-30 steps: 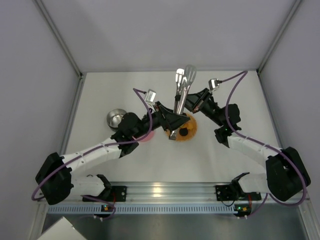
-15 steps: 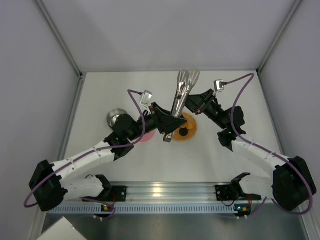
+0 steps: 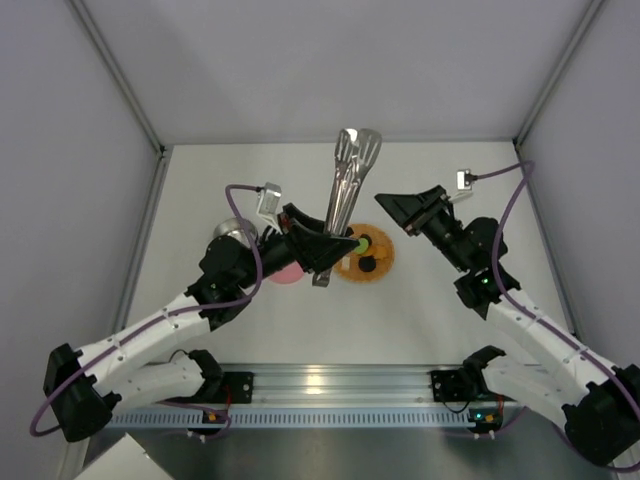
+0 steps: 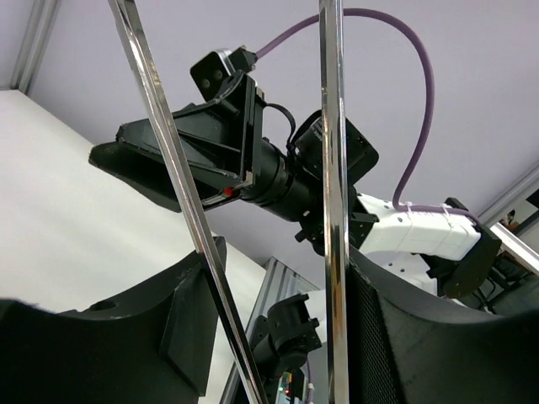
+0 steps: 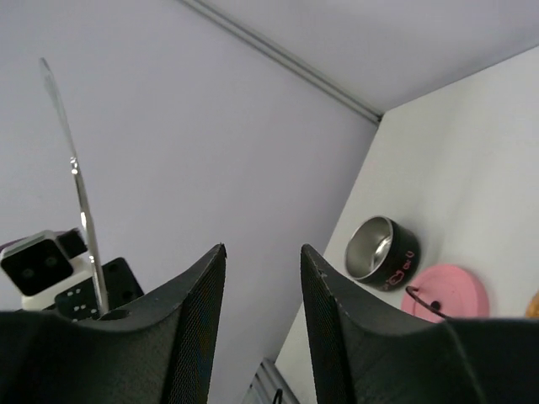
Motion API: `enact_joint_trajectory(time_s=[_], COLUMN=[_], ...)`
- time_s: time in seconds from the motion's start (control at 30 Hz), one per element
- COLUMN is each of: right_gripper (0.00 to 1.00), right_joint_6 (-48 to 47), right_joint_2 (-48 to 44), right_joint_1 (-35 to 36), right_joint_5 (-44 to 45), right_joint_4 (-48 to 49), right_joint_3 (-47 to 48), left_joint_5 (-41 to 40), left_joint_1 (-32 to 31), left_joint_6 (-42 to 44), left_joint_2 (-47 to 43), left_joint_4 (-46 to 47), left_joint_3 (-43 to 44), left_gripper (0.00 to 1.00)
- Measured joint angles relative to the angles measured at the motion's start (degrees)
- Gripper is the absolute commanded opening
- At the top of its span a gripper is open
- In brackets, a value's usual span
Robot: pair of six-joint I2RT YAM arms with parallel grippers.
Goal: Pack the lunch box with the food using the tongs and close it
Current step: Pick up the clamp at the center of the board.
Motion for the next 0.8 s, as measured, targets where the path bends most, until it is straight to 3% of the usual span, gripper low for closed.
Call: enact_joint_trajectory(time_s=[0.2, 0.43, 0.8], right_gripper=[0.4, 0.44, 0.45], right_joint_6=[-7.98, -21.59, -30.73], right_joint_2=[-5.25, -11.76, -18.16], right_joint_1=[0.0, 0.0, 0.0], right_joint_5=[7.1, 17.81, 26.03], right_joint_4=[-17.75, -38.73, -53.11], right_joint_3=[3.76, 10.25, 10.73], left_joint_5=[-3.39, -12.94, -21.75], left_joint_1=[0.0, -0.02, -0.44], left_joint_6=[2.27, 5.99, 7.37], left_joint_2=[-2.8, -3.54, 5.92], left_joint_4=[-7.65, -26.1, -42.4], left_joint_3=[0.55, 4.55, 7.8], left_gripper=[0.58, 0.56, 0.52])
